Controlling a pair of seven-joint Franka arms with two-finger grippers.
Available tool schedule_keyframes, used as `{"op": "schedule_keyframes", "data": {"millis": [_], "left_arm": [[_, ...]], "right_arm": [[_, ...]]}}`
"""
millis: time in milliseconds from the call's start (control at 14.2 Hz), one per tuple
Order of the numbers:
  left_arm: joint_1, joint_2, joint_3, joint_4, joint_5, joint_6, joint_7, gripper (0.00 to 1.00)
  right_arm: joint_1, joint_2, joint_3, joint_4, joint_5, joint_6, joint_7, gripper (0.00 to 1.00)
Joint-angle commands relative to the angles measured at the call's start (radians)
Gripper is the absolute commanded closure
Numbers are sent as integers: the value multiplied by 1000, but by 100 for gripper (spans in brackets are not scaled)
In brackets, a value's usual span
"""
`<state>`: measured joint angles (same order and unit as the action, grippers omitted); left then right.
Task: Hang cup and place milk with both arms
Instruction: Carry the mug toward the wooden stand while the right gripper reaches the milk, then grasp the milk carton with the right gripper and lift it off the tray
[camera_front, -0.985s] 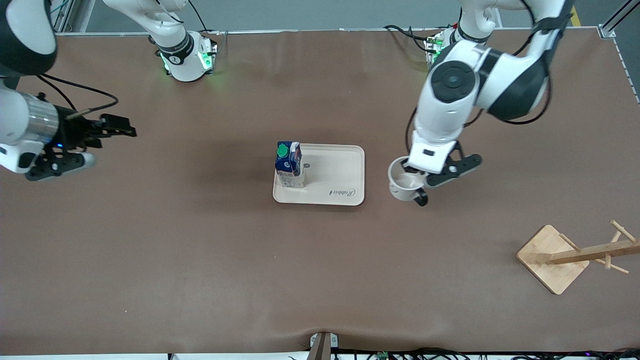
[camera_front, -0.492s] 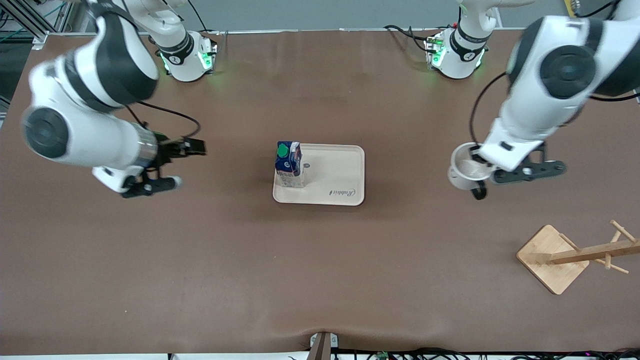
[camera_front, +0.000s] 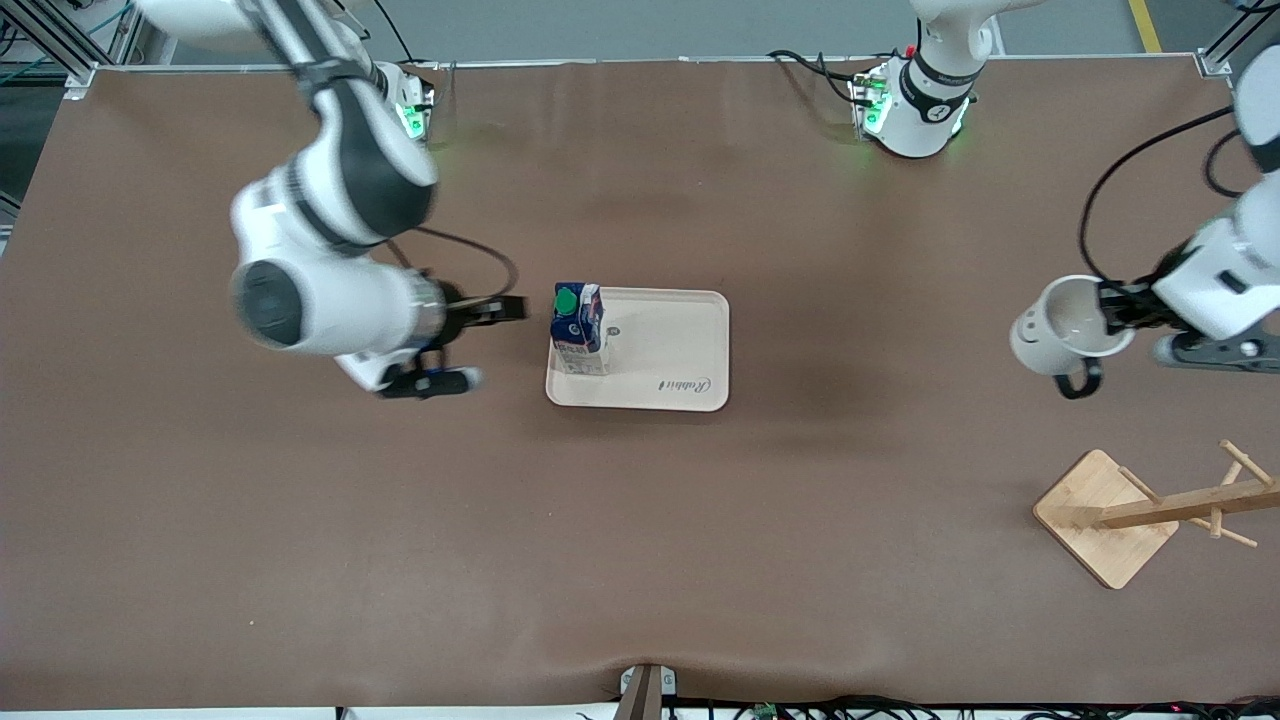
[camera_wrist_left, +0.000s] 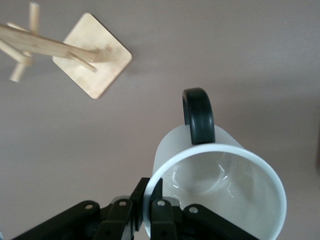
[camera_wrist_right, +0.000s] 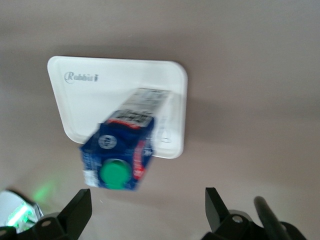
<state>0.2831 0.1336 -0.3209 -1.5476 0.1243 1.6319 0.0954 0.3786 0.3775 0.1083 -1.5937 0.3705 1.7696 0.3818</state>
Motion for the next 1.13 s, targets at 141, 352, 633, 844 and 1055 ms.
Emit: {"op": "schedule_keyframes", "data": {"millis": [141,352,633,844,1055], "left_arm": [[114,43,-6,61,-15,18,164,100],[119,86,-4,98,-11,72,199,100],[157,132,-3,129,-9,137,276,100],[172,161,-3,129,-9,181,314,100],[182,170,-3,130,-6,187,340,100]], "right_arm": [[118,-2,-15,-60,-37,79,103,0],[140,0,-15,-66,-51,99,132,0],[161,4,-16,-101,-53,157,160,0],[192,1,-16,-169,-97,273,213,0],[201,1,-16,-170,-218,275,261,13]]}}
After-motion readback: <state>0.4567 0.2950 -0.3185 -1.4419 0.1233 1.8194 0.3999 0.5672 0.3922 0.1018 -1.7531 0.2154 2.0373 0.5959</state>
